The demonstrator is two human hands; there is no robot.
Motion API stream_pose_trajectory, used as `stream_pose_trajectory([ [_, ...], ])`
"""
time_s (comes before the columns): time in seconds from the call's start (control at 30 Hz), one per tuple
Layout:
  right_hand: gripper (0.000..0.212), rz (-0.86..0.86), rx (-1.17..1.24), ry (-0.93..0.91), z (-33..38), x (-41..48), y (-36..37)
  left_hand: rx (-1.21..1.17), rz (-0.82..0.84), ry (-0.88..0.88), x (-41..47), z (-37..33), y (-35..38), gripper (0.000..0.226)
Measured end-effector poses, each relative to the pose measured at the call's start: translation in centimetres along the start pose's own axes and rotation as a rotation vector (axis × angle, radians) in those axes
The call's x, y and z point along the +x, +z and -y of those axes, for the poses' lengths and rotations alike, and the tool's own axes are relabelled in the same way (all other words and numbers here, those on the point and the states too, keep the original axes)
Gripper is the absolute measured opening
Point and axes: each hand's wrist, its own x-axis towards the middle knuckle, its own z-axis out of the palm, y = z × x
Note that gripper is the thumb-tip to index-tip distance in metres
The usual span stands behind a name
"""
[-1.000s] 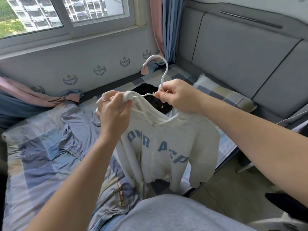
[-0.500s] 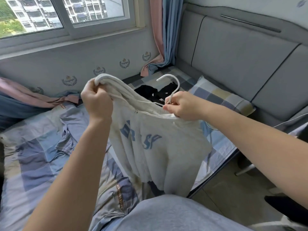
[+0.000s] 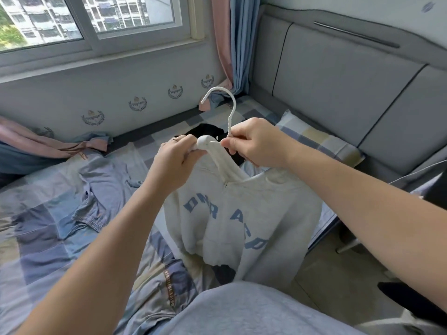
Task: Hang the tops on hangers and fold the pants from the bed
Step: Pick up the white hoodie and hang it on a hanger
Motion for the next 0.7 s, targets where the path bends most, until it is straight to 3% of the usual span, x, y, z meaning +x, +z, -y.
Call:
stream_pose_trajectory([
  [0.13, 0.011, -0.079, 0.094, 0.089, -3.3, -2.5, -1.6, -0.151, -0.163, -0.144, 0.5, 0.8, 0.0, 0.040],
  [0.23, 0.023, -0.093, 0.134, 0.188, -6.9, -6.6, -2.7, -0.205, -0.182, -0.213, 0.6, 1.7, -0.3, 0.034],
  [0.33, 0.042, -0.111, 0.119, 0.322, -9.1, -9.6, -2.5, -0.200, -0.143, -0.225, 1.1, 1.8, 0.5, 0.028],
  [0.47, 0.046, -0.111, 0.015, 0.496, -10.4, -11.7, -1.5, -0.214, -0.047, -0.194, 1.9, -0.1, 2.4, 0.028],
  [0.7, 0.014, -0.325, 0.110, 0.523, -9.5, -18.3, 0.2, -0.207, 0.149, 0.026, 3.2, -6.2, 6.1, 0.014],
])
